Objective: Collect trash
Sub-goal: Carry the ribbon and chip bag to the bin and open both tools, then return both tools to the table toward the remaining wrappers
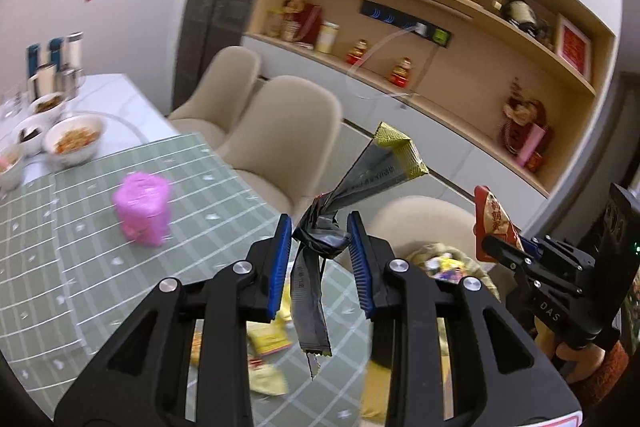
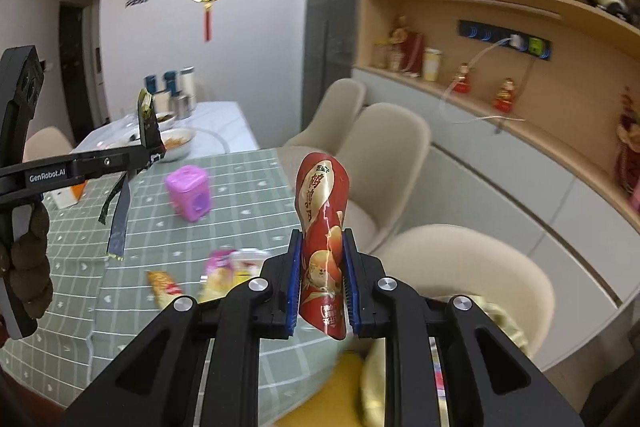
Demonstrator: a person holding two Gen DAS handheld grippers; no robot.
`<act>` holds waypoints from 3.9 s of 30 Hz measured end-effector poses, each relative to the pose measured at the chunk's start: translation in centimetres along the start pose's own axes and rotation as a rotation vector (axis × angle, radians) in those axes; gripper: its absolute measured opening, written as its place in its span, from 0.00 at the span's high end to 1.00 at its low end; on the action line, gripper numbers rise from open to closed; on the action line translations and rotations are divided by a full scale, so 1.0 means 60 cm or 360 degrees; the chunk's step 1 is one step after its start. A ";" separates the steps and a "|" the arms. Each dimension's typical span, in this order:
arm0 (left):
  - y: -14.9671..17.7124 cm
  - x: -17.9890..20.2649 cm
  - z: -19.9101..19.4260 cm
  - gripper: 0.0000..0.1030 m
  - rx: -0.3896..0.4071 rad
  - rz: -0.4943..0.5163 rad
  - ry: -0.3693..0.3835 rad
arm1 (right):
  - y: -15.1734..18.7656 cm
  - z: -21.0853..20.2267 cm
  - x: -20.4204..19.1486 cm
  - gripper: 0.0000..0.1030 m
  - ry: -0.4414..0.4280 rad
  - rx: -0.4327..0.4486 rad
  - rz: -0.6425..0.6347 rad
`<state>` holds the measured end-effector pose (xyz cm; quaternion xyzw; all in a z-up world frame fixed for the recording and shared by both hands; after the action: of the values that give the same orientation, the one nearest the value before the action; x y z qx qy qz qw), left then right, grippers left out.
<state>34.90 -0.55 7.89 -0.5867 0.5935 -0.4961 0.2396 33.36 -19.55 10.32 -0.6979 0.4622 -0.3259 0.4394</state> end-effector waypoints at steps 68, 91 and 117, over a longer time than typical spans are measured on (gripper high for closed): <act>0.202 0.257 0.240 0.48 -0.0463 -0.0052 -0.0040 | 0.340 0.165 0.291 0.81 -0.0140 -0.0699 0.0237; 0.203 0.118 0.144 0.47 -0.0378 -0.0146 -0.0143 | 0.257 0.051 0.300 0.48 0.0018 -0.0395 0.0435; 0.272 -0.250 -0.086 0.46 -0.0274 -0.0422 -0.0714 | 0.181 0.108 -0.091 0.43 -0.0444 -0.0397 0.0146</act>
<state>25.90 12.08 -8.73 -0.7727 0.4835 -0.3284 0.2474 33.08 -14.48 -2.45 -0.7635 0.4650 -0.1456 0.4237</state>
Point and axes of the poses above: each gripper's, at about its wrist camera, not at the fingertips, and z roughly the way its jaws point, x to its right, y to its underside, the point moved 7 cm from there along z, roughly the way its jaws point, and after that the axes turned 8 degrees about x, right-handed, at the moved point
